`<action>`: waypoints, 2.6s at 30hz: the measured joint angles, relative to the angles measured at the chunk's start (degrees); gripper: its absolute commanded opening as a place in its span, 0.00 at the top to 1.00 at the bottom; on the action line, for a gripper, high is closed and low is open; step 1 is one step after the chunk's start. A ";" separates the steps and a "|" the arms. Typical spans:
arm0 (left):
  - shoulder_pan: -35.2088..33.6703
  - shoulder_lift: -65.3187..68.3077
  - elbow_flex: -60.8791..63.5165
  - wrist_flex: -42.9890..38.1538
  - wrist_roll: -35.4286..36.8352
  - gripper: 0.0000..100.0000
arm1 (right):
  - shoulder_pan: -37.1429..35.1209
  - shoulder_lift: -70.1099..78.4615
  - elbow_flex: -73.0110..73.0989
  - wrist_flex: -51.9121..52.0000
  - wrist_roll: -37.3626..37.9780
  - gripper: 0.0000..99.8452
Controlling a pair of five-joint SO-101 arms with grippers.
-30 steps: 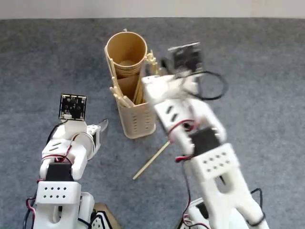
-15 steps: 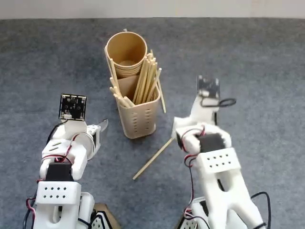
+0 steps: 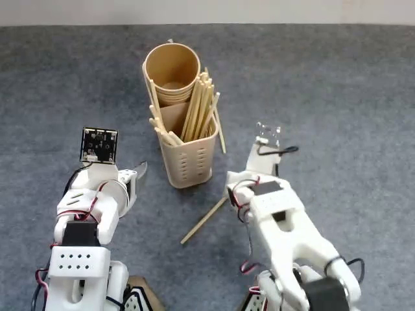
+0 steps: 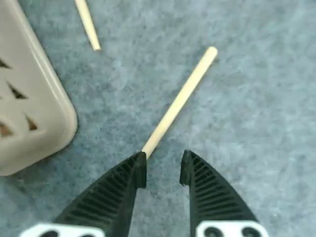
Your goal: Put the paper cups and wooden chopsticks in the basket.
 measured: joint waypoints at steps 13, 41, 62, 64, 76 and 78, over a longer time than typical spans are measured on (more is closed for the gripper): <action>0.00 0.00 0.00 0.00 0.00 0.74 | -0.18 22.15 -12.75 1.23 -0.18 1.00; 0.00 0.00 0.00 0.00 0.00 0.74 | 18.11 24.53 -61.19 36.57 5.63 1.00; 5.63 -0.09 -25.93 34.11 -12.13 0.74 | 29.45 -11.08 -36.22 41.58 10.90 1.00; 8.18 -0.09 -29.98 39.03 -14.42 0.74 | 30.15 -21.63 -26.73 37.89 12.92 1.00; 37.98 -0.79 -30.07 50.64 -22.59 0.74 | 30.33 -66.55 22.33 26.99 17.05 1.00; 39.30 -0.79 -25.93 47.30 -23.47 0.74 | 30.33 -70.15 25.32 26.99 17.05 1.00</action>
